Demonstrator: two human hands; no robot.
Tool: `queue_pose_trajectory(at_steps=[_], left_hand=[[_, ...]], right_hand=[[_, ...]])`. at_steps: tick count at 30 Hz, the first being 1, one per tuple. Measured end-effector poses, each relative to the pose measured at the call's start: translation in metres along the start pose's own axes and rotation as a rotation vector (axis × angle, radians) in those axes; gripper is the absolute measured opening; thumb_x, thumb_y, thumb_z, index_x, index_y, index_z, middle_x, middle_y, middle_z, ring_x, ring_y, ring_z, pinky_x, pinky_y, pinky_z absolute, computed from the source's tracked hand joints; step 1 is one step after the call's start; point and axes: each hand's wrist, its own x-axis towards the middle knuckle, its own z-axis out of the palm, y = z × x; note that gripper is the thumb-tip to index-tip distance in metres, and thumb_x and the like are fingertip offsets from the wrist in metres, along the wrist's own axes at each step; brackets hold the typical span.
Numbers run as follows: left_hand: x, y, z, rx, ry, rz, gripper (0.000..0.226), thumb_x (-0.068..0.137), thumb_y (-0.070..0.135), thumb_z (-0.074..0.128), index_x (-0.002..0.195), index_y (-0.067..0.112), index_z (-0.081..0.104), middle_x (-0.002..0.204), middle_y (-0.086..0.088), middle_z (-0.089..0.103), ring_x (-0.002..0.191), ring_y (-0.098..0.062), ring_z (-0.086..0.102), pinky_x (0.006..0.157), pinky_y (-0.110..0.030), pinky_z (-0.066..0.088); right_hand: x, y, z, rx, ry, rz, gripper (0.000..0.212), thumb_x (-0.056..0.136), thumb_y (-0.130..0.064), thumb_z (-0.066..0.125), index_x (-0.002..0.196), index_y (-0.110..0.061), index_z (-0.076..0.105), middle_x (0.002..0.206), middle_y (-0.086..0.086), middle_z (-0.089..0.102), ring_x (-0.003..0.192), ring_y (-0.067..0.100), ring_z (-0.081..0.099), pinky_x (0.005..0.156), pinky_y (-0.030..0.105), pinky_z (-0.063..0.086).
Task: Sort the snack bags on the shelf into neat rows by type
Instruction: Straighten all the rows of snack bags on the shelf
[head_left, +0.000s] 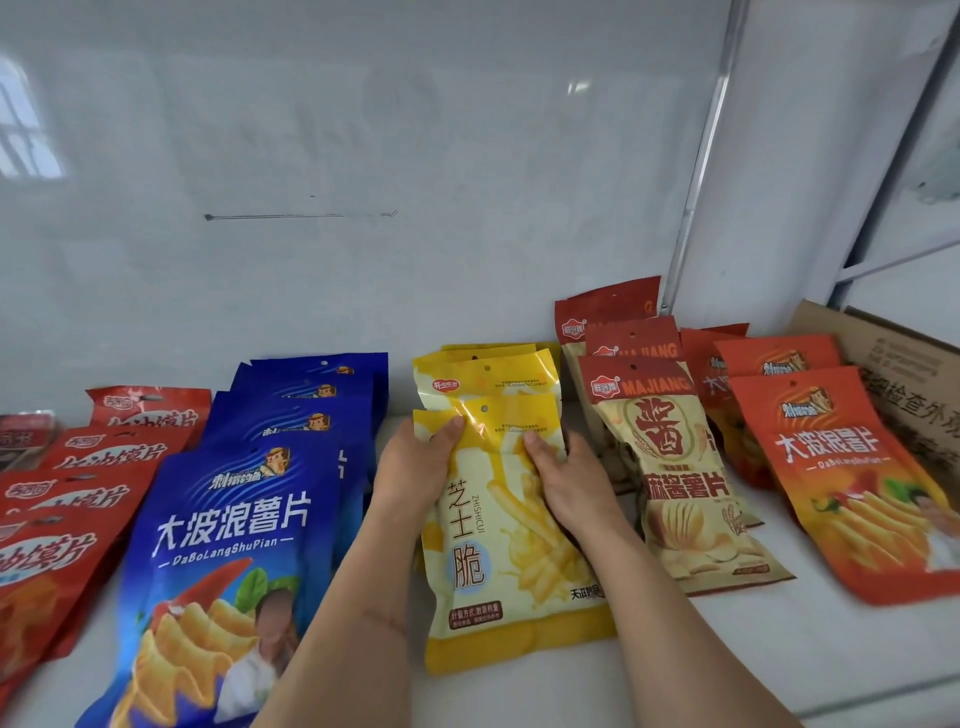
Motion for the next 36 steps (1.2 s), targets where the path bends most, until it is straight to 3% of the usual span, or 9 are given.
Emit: queue_pose_trajectory(at_steps=[2, 4, 6, 8, 13, 17, 22, 27, 36], left_hand=[[-0.004, 0.003, -0.001, 0.023, 0.028, -0.013, 0.048, 0.095, 0.056, 0.055, 0.126, 0.020, 0.054, 0.099, 0.005, 0.071, 0.083, -0.013, 0.068, 0.066, -0.033, 0.054], [-0.009, 0.008, -0.003, 0.058, 0.057, -0.034, 0.068, 0.095, 0.059, 0.052, 0.146, 0.017, 0.037, 0.122, -0.001, 0.064, 0.100, -0.019, 0.065, 0.072, -0.034, 0.052], [-0.015, 0.013, -0.004, 0.129, 0.093, -0.029, 0.087, 0.095, 0.063, 0.049, 0.158, 0.015, 0.013, 0.155, -0.010, 0.040, 0.134, -0.032, 0.049, 0.098, -0.045, 0.048], [-0.027, 0.018, -0.007, 0.243, 0.138, 0.037, 0.094, 0.094, 0.066, 0.046, 0.160, 0.015, 0.002, 0.167, -0.010, 0.015, 0.150, -0.034, 0.024, 0.114, -0.051, 0.031], [-0.078, 0.016, 0.002, 0.574, 0.090, 0.200, 0.084, 0.096, 0.069, 0.031, 0.160, 0.023, 0.002, 0.169, -0.002, -0.001, 0.155, -0.024, -0.002, 0.122, -0.049, 0.011], [-0.109, -0.002, 0.020, 0.814, -0.089, 0.174, 0.077, 0.096, 0.071, 0.021, 0.159, 0.032, 0.000, 0.168, 0.004, -0.014, 0.154, -0.026, -0.015, 0.122, -0.054, 0.006], [-0.093, -0.008, 0.012, 0.932, -0.182, 0.291, 0.078, 0.094, 0.072, 0.017, 0.159, 0.035, -0.005, 0.167, 0.002, -0.017, 0.152, -0.029, -0.022, 0.124, -0.047, -0.001], [-0.079, -0.013, 0.005, 1.028, -0.246, 0.355, 0.072, 0.097, 0.070, 0.017, 0.157, 0.039, -0.010, 0.167, 0.004, -0.019, 0.151, -0.028, -0.027, 0.125, -0.049, -0.005], [-0.073, -0.019, 0.006, 0.992, -0.291, 0.320, 0.072, 0.095, 0.073, 0.018, 0.155, 0.046, -0.009, 0.165, 0.010, -0.022, 0.150, -0.025, -0.029, 0.124, -0.055, 0.002]], right_hand=[[-0.002, -0.002, -0.002, 0.020, -0.018, 0.018, 0.071, 0.093, -0.065, 0.048, 0.144, -0.017, 0.044, 0.139, 0.005, 0.058, 0.128, 0.028, 0.054, 0.103, 0.040, 0.042], [-0.002, -0.006, -0.005, 0.045, -0.035, 0.041, 0.072, 0.094, -0.063, 0.050, 0.147, -0.016, 0.039, 0.143, 0.006, 0.054, 0.130, 0.029, 0.051, 0.102, 0.038, 0.040], [0.001, -0.009, -0.007, 0.063, -0.046, 0.075, 0.078, 0.094, -0.060, 0.053, 0.153, -0.016, 0.029, 0.149, 0.005, 0.049, 0.135, 0.030, 0.047, 0.107, 0.041, 0.038], [0.004, -0.013, -0.008, 0.057, -0.034, 0.079, 0.081, 0.093, -0.057, 0.056, 0.156, -0.018, 0.024, 0.151, 0.004, 0.046, 0.136, 0.030, 0.046, 0.112, 0.045, 0.038], [0.010, -0.033, -0.004, -0.131, 0.050, -0.040, 0.082, 0.094, -0.049, 0.055, 0.159, -0.017, 0.014, 0.162, 0.010, 0.024, 0.147, 0.031, 0.028, 0.117, 0.044, 0.028], [0.023, -0.050, 0.002, -0.294, 0.091, -0.183, 0.083, 0.095, -0.062, 0.046, 0.160, -0.025, 0.010, 0.167, 0.006, 0.010, 0.153, 0.029, 0.013, 0.121, 0.050, 0.018], [0.044, -0.057, 0.003, -0.422, 0.011, -0.170, 0.082, 0.091, -0.072, 0.043, 0.158, -0.033, 0.016, 0.168, 0.005, 0.003, 0.152, 0.035, 0.014, 0.119, 0.051, 0.021], [0.054, -0.045, 0.010, -0.359, -0.019, -0.117, 0.078, 0.093, -0.071, 0.042, 0.157, -0.030, 0.025, 0.167, 0.007, 0.004, 0.150, 0.030, 0.023, 0.118, 0.041, 0.024], [0.063, -0.037, 0.019, -0.271, -0.102, -0.015, 0.081, 0.089, -0.079, 0.034, 0.156, -0.034, 0.028, 0.164, 0.013, 0.022, 0.148, 0.033, 0.027, 0.119, 0.045, 0.022]])
